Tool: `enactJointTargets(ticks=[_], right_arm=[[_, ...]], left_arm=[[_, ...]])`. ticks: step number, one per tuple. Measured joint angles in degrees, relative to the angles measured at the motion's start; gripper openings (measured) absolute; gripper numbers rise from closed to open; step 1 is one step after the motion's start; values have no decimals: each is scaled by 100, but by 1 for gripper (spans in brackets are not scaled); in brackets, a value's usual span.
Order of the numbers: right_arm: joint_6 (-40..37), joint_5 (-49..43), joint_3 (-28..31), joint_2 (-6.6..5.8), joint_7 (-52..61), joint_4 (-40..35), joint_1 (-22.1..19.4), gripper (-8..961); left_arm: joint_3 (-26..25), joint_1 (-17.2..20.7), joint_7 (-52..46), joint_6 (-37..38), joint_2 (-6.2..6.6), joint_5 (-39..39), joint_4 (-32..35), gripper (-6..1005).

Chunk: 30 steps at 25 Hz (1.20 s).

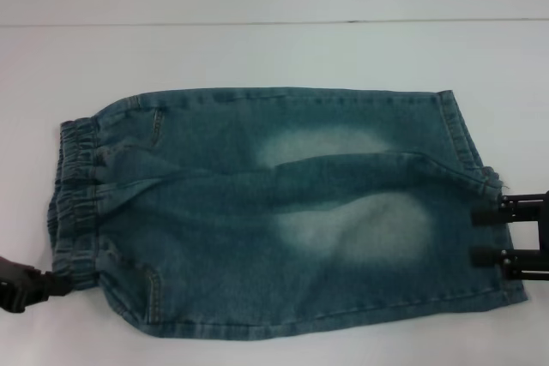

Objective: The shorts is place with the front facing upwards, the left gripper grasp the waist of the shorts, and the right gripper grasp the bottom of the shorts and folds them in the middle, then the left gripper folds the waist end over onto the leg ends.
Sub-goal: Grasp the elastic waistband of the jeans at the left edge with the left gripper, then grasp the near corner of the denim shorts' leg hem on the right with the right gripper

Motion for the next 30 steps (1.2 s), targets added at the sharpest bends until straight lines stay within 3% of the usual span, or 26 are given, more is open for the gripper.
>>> enactJointTargets(ticks=[7, 11, 17, 25, 30], right_arm=[[8, 78, 241, -82, 702, -72, 135, 615], [68, 28, 303, -197, 1515, -317, 284, 615], [-298, -835, 202, -219, 2217, -1109, 543, 615], [-623, -2284, 77, -218, 2355, -1414, 981, 601], [-521, -3143, -173, -139, 2464, -1397, 1182, 590]], left_arm=[[-34, -156, -217, 86, 29, -50, -6, 16], [-56, -287, -346, 90, 47, -61, -7, 19], [-58, -499, -495, 65, 65, -64, 33, 23], [-74, -675, -576, 17, 108, -190, 33, 29], [-46, -765, -579, 17, 111, -228, 10, 32]])
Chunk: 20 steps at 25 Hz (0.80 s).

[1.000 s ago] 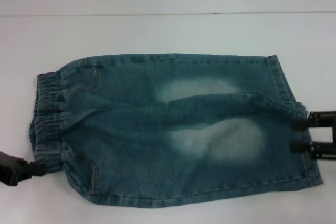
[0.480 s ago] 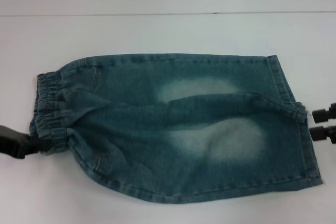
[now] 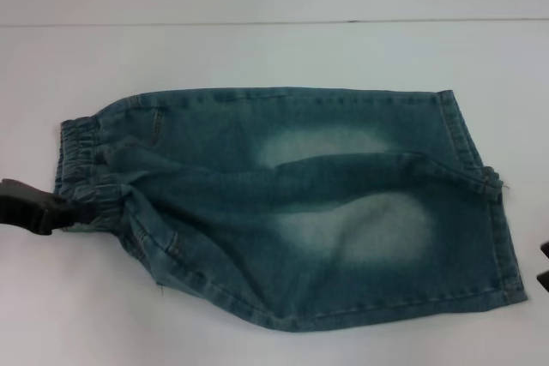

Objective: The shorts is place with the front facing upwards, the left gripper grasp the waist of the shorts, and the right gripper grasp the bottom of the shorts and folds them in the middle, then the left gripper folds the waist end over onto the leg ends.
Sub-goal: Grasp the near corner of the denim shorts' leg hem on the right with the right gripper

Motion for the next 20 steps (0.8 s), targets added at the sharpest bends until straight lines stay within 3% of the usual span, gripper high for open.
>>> enactJointTargets(ticks=[20], right_arm=[[589, -331, -1521, 263, 683, 303, 220, 549]], left_arm=[[-2, -15, -1, -47, -83, -3, -16, 46]])
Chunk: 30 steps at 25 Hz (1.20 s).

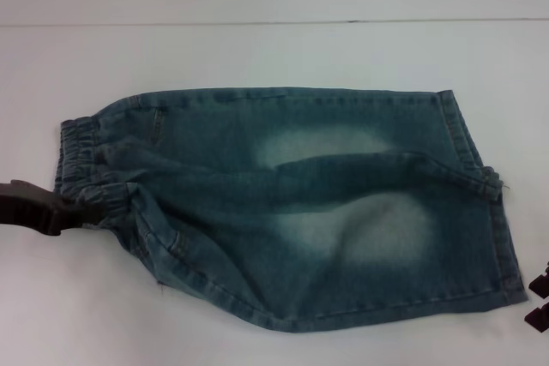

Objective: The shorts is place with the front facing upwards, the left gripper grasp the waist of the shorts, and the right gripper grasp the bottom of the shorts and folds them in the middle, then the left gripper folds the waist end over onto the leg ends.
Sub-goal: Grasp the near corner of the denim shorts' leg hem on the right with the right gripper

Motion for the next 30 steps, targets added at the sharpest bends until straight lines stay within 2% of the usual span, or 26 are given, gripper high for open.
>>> enactJointTargets(ticks=[7, 17, 23, 30], right_arm=[[172, -274, -106, 185, 66, 30, 153, 535], [252, -224, -15, 226, 68, 31, 279, 515], [381, -218, 21, 322, -8, 29, 305, 502], [463, -218, 9, 334, -161, 31, 269, 488]], left_arm=[[-23, 33, 14, -19, -4, 0, 0, 51], [-16, 53, 45, -24, -11, 0, -1, 58], [10, 45, 48, -24, -21, 0, -1, 62], [18, 45, 51, 6, -28, 0, -1, 67]])
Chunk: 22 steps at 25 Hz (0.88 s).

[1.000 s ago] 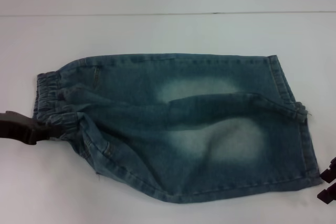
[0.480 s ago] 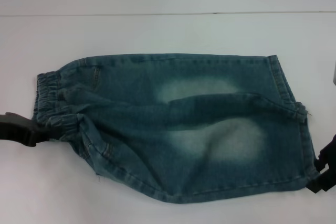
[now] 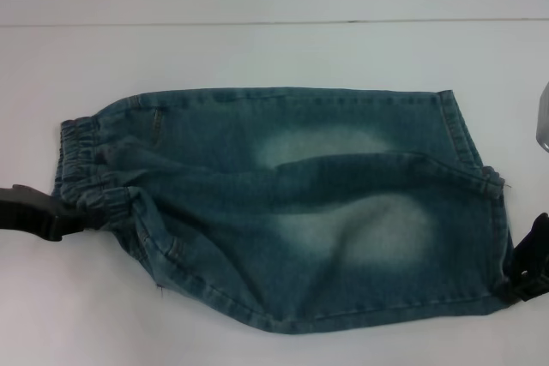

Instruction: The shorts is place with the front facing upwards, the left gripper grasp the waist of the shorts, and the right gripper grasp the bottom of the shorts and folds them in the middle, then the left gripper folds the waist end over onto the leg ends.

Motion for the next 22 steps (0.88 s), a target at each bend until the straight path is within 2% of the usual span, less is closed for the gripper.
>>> enactJointTargets(ticks=[3, 14, 19, 22], right_arm=[[65, 0, -18, 2, -1, 43, -8, 292], [176, 12, 41, -2, -108, 184, 6, 55], [-231, 288, 542, -149, -499, 178, -90, 36], [-427, 687, 1178, -340, -818, 236, -184, 36]], left_arm=[[2, -7, -8, 32, 0, 0, 17, 69], [-8, -65, -69, 133, 22, 0, 41, 77], [-47, -128, -280, 368, 70, -78, 101, 80], [-50, -156, -596, 238, 92, -115, 180, 82]])
